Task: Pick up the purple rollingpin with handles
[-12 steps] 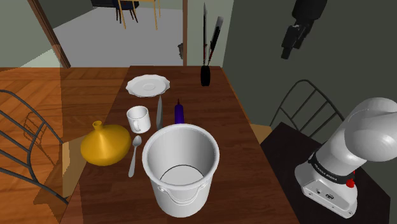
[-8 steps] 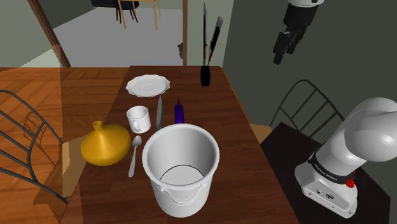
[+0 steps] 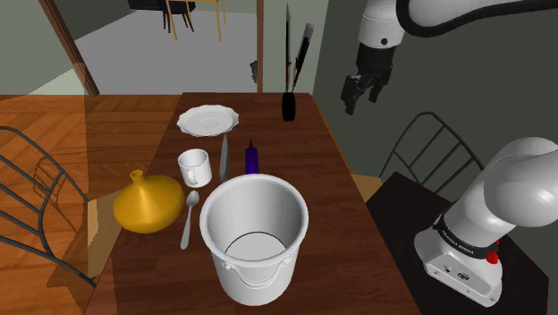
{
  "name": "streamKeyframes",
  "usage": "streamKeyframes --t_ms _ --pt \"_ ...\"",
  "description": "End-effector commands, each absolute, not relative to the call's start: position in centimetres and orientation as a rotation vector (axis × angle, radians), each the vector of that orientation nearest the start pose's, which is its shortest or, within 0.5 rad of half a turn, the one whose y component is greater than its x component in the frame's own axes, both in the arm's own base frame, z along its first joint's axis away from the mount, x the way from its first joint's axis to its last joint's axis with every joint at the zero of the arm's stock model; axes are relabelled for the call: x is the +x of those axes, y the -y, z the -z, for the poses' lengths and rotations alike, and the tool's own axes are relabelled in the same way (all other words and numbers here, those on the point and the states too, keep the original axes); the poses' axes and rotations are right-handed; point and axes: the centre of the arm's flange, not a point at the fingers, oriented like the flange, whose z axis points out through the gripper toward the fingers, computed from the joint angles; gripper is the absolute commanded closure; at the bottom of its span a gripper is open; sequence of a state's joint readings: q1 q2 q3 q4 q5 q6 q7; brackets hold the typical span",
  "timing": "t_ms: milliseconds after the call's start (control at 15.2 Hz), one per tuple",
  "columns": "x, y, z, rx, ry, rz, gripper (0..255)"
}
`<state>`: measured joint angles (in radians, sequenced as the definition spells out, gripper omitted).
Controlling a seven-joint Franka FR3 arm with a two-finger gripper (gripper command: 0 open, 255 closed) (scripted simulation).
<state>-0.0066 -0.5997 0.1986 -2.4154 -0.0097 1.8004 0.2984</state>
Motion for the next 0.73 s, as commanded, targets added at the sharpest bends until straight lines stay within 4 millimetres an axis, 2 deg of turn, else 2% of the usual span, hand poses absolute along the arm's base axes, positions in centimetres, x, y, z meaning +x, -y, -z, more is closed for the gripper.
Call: streamKeyframes --t_ms 0,660 --pt "37.7 -9.0 -49.5 -3.244 -0.283 0.009 0" --pt "45.1 -14.7 -40.8 -3.17 -0.536 0.012 0"
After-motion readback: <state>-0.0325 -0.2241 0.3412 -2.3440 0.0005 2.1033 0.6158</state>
